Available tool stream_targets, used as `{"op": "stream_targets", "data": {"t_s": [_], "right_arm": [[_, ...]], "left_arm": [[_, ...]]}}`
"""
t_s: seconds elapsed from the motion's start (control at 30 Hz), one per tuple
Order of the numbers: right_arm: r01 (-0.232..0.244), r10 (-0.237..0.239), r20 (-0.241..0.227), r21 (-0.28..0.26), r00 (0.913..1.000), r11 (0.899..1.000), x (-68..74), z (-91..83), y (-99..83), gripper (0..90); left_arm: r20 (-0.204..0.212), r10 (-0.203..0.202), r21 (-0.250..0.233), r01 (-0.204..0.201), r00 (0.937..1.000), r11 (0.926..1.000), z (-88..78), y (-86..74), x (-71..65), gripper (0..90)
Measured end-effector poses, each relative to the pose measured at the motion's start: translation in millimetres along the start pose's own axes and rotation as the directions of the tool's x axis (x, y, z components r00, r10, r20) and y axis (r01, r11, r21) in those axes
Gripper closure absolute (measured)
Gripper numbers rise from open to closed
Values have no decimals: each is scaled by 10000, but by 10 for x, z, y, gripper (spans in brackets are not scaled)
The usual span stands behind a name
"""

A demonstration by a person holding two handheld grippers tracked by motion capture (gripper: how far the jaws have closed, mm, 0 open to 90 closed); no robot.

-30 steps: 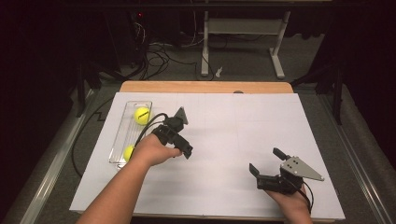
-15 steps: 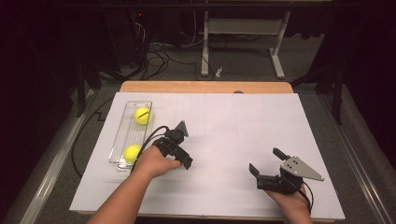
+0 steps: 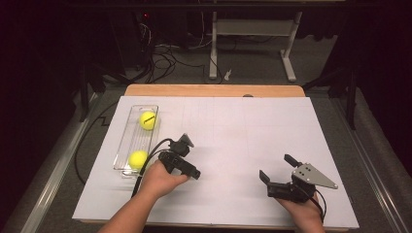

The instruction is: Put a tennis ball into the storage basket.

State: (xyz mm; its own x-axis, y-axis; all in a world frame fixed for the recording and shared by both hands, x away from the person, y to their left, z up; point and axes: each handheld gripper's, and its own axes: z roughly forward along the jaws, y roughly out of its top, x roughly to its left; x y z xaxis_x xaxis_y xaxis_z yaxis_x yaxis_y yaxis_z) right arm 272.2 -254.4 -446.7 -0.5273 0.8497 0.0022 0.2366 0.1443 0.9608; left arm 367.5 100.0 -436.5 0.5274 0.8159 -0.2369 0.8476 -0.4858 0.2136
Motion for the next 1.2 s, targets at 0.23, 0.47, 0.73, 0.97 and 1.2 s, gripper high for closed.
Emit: {"op": "stream_targets", "data": {"t_s": [0.23,0.47,0.73,0.97,1.2], "right_arm": [[7,-7,31,-43,10000,10000,-1,-5,1,2],[9,-9,16,-46,10000,10000,11,4,0,2],[-74,74,30,-94,10000,9999,-15,-6,-6,2],[-47,47,19,-61,10000,10000,-2,4,-4,2],[-5,5,67,-91,10000,10000,1,-2,5,2]], "left_arm": [[527,519,-1630,-427,9973,9857,8,-269,73,15],[889,1300,-2866,-997,9875,9528,68,-483,48,19],[802,1880,-3841,-1437,9789,9120,97,-617,49,19],[931,2476,-4562,-1797,9644,8716,92,-645,34,19],[1159,2767,-5196,-1791,9539,8354,19,-682,90,14]]}}
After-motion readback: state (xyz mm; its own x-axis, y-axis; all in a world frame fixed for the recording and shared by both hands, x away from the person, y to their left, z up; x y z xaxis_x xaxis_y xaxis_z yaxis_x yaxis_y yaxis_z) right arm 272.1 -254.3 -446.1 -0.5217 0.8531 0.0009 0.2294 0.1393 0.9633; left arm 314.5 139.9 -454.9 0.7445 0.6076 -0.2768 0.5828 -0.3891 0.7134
